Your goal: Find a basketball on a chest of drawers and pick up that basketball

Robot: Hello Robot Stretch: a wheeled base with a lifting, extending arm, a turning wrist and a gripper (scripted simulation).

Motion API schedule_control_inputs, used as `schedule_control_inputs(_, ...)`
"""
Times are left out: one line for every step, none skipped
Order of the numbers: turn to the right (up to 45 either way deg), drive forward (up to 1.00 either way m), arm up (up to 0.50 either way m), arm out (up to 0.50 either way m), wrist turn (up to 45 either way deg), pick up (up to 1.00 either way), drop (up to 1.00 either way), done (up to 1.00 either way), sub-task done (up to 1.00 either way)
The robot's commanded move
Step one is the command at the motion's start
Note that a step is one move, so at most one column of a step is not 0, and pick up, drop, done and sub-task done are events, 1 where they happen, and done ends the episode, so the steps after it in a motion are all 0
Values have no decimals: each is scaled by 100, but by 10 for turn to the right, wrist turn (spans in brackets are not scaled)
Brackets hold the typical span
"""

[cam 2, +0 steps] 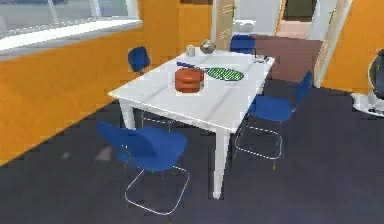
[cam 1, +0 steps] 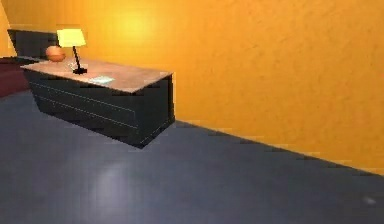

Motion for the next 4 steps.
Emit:
schedule_control_inputs(-120, 0, 0, 0, 0, 0, 0, 0, 0)
schedule_control_inputs(0, 100, 0, 0, 0, 0, 0, 0, 0)
schedule_control_inputs(-120, 0, 0, 0, 0, 0, 0, 0, 0)
schedule_control_inputs(0, 15, 0, 0, 0, 0, 0, 0, 0)
